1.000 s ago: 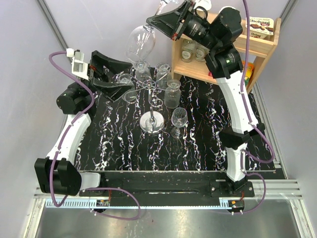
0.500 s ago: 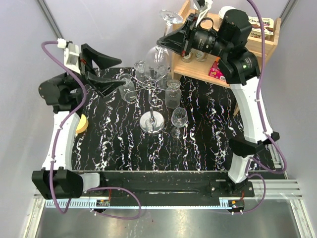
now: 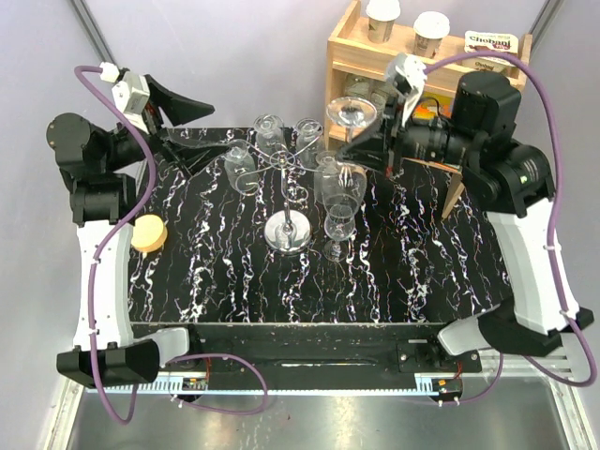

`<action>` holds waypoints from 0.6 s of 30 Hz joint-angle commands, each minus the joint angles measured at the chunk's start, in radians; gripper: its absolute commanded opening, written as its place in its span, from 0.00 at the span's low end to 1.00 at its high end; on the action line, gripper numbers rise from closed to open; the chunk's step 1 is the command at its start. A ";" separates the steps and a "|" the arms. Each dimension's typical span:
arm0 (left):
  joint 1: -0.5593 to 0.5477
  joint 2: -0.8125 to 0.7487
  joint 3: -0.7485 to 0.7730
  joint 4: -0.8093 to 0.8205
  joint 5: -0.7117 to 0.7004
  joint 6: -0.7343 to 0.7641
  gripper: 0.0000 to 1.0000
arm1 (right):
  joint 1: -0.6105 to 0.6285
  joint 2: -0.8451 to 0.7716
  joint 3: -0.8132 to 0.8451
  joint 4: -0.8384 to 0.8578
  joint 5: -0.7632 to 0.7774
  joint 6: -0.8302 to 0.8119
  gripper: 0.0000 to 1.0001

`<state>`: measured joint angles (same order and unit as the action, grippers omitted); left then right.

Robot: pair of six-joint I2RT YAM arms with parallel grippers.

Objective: Place the wine glass upside down on the wine glass rack
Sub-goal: Adjust the wine glass.

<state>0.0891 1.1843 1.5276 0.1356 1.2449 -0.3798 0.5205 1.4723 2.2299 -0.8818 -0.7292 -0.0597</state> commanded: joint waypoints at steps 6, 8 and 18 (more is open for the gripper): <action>0.009 -0.063 0.008 -0.220 -0.078 0.188 0.99 | -0.001 -0.246 -0.393 0.090 -0.027 -0.186 0.00; 0.011 -0.074 -0.004 -0.234 -0.085 0.199 0.99 | -0.001 -0.283 -0.498 0.168 -0.022 -0.186 0.00; 0.011 -0.132 -0.043 -0.271 -0.125 0.237 0.99 | -0.001 -0.339 -0.800 0.435 0.002 -0.193 0.00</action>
<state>0.0929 1.0832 1.4883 -0.1184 1.1549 -0.1822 0.5205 1.1698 1.4731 -0.6582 -0.7235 -0.2310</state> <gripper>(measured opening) 0.987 0.067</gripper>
